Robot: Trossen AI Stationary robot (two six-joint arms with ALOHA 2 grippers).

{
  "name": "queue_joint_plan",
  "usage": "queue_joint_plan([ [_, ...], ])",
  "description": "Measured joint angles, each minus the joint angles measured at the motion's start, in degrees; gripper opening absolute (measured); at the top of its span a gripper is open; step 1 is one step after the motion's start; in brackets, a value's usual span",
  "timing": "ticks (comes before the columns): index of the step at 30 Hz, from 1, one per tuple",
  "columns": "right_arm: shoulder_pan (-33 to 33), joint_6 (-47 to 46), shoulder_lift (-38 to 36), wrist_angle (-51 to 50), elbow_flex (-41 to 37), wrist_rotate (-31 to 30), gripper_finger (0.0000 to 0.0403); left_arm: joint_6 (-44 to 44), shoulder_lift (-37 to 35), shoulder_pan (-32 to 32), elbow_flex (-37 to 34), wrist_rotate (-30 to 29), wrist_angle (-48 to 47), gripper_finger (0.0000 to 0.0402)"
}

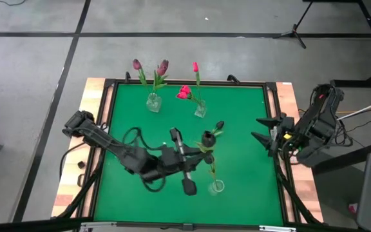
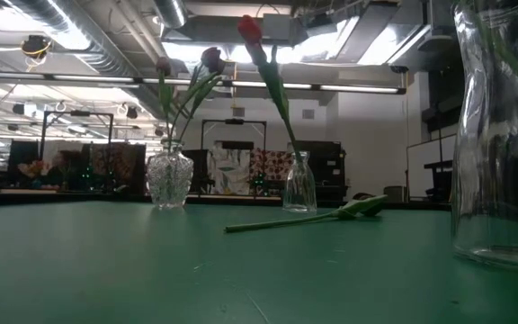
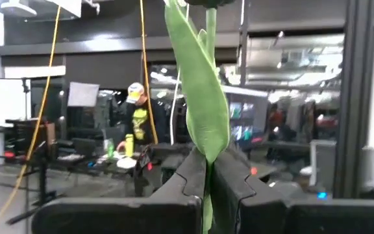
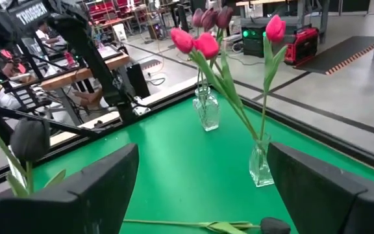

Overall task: Sort flowers into vase by color
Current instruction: Put the left black tulip into the bottom transparent vase

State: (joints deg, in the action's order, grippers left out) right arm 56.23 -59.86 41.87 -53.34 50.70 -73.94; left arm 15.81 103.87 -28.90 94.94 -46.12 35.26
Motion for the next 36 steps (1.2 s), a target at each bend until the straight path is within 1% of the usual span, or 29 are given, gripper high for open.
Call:
queue_joint_plan([
  [1, 0.0, 0.87, -0.66, 0.03, 0.0, -0.01, 0.034, 0.2, 0.91, 0.21, 0.77, -0.26, -0.37, 0.0005],
  [5, 0.02, 3.51, -3.09, 0.04, 0.0, -0.1, 0.034, 4.38, 4.45, 0.56, 3.95, -5.66, -0.69, 0.0005],
  [7, 0.0, 4.35, -4.22, 0.08, 0.0, -0.57, 0.034, 5.14, 5.87, 0.56, 5.68, -7.86, -0.31, 0.0005],
  [10, 0.0, 4.88, -5.65, 0.01, 0.01, -0.61, 0.034, 3.85, 8.13, 0.49, 7.45, -8.58, -0.36, 0.0005],
  [14, 0.0, 4.88, -6.63, -0.72, 0.02, -0.62, 0.034, 0.34, 10.29, 0.45, 8.1, -8.45, -0.13, 0.0005],
  [19, 0.01, 5.97, -6.61, -0.78, 0.02, -0.38, 0.034, -4.56, 10.27, 0.34, 8.17, -9.32, 0.06, 0.0005],
  [21, 0.0, 6.19, -6.6, -0.79, 0.02, -0.13, 0.034, -2.03, 10.0, 0.05, 8.17, -10.62, 2.26, 0.0005],
  [24, 0.0, 6.19, -6.56, -0.79, 0.02, 0.01, 0.034, 7.31, 9.71, 0.01, 9.3, -12.35, 8.79, 0.0005],
  [27, 0.02, 6.19, -6.56, -0.77, 0.02, 0.03, 0.034, 13.0, 9.42, 0.16, 11.51, -12.88, 10.02, 0.0005],
  [30, 0.02, 6.19, -6.52, -0.79, 0.02, 0.01, 0.034, 12.48, 9.52, 0.3, 13.27, -11.32, 9.55, 0.0005],
  [34, 0.01, 6.19, -6.53, -0.78, 0.02, 0.04, 0.034, 5.74, 9.49, -0.48, 14.09, -3.49, 8.36, 0.0005],
  [36, 0.02, 6.19, -6.53, -0.79, 0.02, 0.53, 0.034, 2.02, 9.57, -1.13, 14.09, 0.04, 4.93, 0.0005],
])
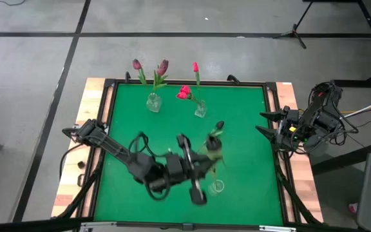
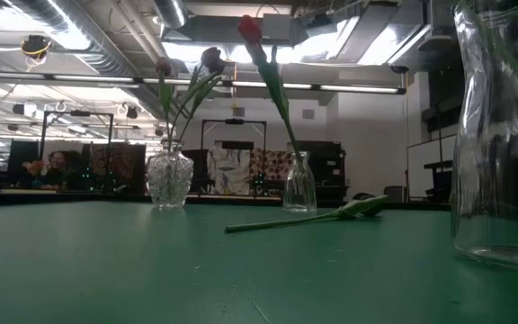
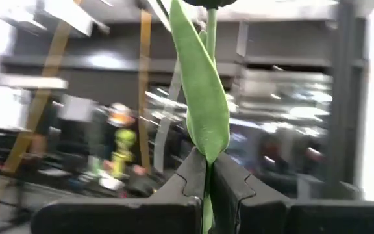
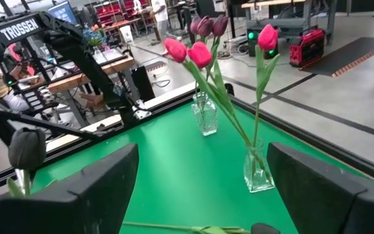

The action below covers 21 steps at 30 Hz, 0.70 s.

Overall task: Sort flowers into vase by color
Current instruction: Put the left black tulip into the bottom transparent vase

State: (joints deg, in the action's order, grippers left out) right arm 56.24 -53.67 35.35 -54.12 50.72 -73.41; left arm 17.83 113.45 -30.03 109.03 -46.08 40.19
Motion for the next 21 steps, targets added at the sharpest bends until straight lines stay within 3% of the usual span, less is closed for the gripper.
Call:
queue_joint_plan([
  [4, 0.0, 0.0, 0.03, 0.04, 0.0, 1.73, 0.034, -5.15, 1.27, -0.41, 0.0, -0.91, -7.09, 0.0005],
  [15, -0.02, -0.14, 0.03, 0.04, 0.0, 1.97, 0.034, -10.07, 2.89, -1.94, -0.04, -1.45, -11.12, 0.0005],
  [21, -0.01, -4.58, 0.16, 0.04, 0.0, 1.95, 0.034, -10.64, 3.29, -3.57, -0.04, -4.02, -13.14, 0.0005],
])
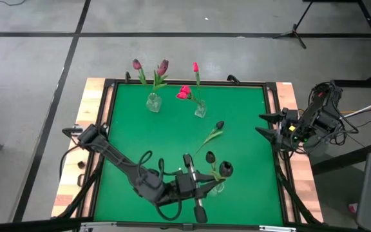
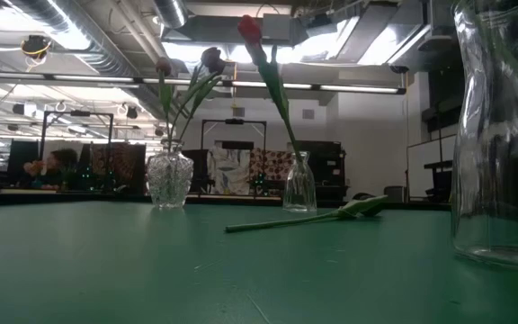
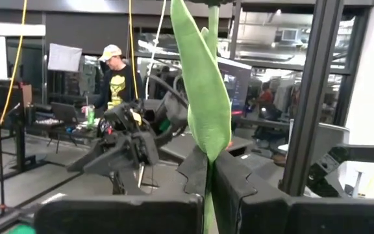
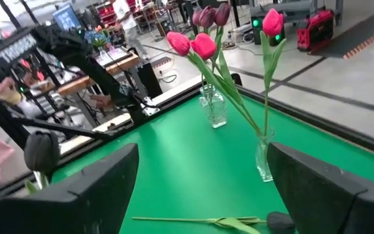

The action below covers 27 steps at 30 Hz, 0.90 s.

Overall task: Sort flowers into vase by color
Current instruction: Put the left black tulip into the bottom transparent vase

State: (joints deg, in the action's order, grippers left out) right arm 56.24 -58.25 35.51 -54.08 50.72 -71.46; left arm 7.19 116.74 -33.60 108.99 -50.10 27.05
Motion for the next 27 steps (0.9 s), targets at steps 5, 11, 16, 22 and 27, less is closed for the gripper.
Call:
queue_joint_plan([
  [5, 0.0, -1.82, 0.0, 0.0, 0.0, -0.02, 0.034, -0.94, 0.59, 0.04, -0.07, -1.36, -0.69, 0.0005],
  [11, -0.01, -1.08, 0.0, -0.4, 0.0, -0.07, 0.034, -2.64, 0.67, -0.25, -0.07, -3.72, -2.32, 0.0005],
  [16, 0.0, -0.95, 0.0, -0.49, 0.0, 0.0, 0.034, -3.53, 2.13, 0.61, -0.07, -6.82, -1.73, 0.0005],
  [22, -0.01, -0.85, -0.01, -1.07, 0.0, 0.03, 0.034, -7.79, 5.9, 3.5, -0.07, -7.68, -1.38, 0.0005],
  [27, 0.01, -0.86, 0.0, -1.07, 0.0, 0.09, 0.034, -8.12, 6.77, 4.28, -0.07, -8.01, -1.16, 0.0005],
])
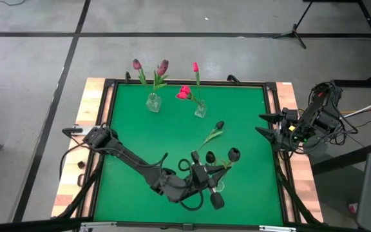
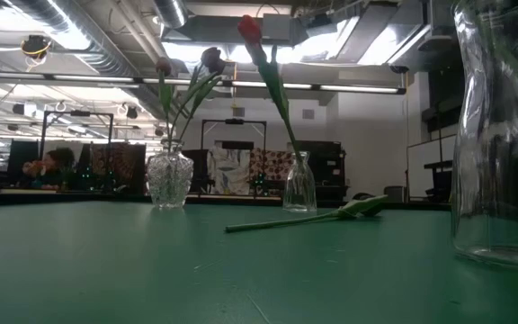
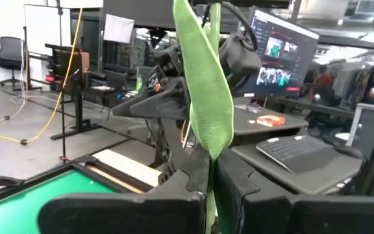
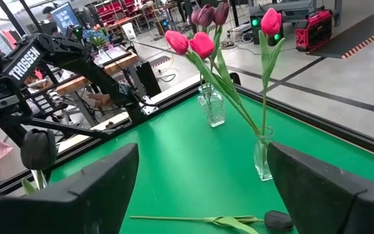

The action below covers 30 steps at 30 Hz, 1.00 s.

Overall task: Sort flowers into vase by color
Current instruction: Put the left black tulip into the bottom transparent vase

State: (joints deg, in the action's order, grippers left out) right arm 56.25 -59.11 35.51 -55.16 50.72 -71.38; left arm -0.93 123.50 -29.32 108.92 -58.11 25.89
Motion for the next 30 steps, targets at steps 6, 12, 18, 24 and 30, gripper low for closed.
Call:
queue_joint_plan([
  [6, -0.01, -0.36, -0.02, 0.0, 0.0, 0.0, 0.034, -0.57, -0.07, 0.88, 0.0, -0.26, -0.66, 0.0005],
  [12, -0.01, -0.41, -0.02, -0.07, 0.0, 0.02, 0.034, -5.02, -0.02, 0.21, -0.07, -0.65, -6.97, 0.0005],
  [18, -0.01, -0.66, -0.02, -0.28, 0.0, 0.02, 0.034, -5.68, -0.02, -0.92, -0.68, -2.62, -7.24, 0.0005],
  [24, -0.02, -1.24, -0.02, 0.29, 0.0, 0.04, 0.034, -9.4, 0.22, -1.57, -4.52, -4.76, -6.66, 0.0005],
  [30, -0.02, -1.27, 0.0, 1.52, 0.0, 0.05, 0.034, -9.22, 0.26, -1.02, -5.45, -5.21, -5.39, 0.0005],
])
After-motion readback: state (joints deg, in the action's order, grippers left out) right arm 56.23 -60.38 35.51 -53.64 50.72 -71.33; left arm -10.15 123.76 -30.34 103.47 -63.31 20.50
